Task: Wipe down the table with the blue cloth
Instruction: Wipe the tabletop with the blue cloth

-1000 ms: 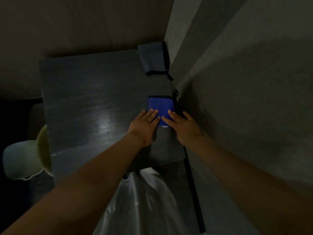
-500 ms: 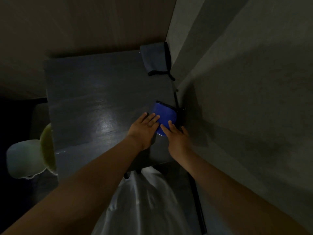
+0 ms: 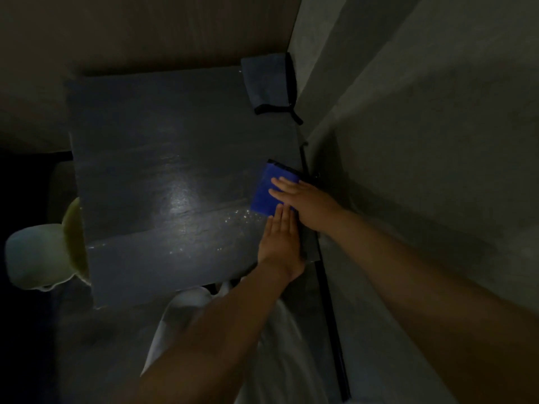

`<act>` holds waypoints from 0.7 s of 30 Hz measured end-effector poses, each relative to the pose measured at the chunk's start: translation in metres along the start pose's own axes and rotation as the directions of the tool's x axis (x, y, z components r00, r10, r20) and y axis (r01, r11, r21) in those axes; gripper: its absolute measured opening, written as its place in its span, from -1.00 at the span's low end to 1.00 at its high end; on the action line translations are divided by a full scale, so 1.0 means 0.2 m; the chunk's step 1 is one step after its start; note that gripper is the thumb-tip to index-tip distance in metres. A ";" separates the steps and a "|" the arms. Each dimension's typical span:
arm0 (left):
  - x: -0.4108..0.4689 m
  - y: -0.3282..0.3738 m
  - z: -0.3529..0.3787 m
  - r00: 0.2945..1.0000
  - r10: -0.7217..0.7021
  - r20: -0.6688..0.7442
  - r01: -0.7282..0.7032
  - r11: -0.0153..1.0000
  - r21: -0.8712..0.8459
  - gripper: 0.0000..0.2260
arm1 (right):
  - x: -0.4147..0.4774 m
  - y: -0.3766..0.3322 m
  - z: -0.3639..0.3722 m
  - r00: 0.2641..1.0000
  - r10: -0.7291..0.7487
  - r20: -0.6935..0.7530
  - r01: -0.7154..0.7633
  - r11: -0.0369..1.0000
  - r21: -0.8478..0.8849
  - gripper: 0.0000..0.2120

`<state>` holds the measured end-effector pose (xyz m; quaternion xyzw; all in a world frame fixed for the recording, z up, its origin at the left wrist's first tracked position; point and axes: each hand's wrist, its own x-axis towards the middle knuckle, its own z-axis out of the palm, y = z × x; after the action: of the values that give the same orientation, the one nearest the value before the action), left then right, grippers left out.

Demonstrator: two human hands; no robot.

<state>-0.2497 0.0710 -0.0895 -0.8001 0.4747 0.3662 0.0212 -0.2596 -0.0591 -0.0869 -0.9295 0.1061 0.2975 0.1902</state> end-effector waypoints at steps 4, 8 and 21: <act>-0.02 -0.03 0.02 0.999 0.005 0.042 -0.010 0.993 0.114 -0.09 | -0.05 -0.04 0.03 0.997 0.068 -0.038 -0.066 0.997 0.037 -0.38; -0.07 -0.10 0.03 0.995 0.080 0.055 -0.088 0.982 0.169 -0.13 | -0.11 -0.08 0.12 0.986 0.157 -0.051 -0.156 0.988 0.015 -0.33; -0.15 -0.16 0.00 0.990 0.115 -0.076 -0.106 0.988 0.108 -0.30 | -0.21 -0.17 0.19 0.968 0.230 -0.101 -0.229 0.973 0.020 -0.36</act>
<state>-0.2335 0.1118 -0.0813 -0.7847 0.5372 0.3085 0.0226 -0.3022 -0.0089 -0.0817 -0.9244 0.2237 0.2689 0.1524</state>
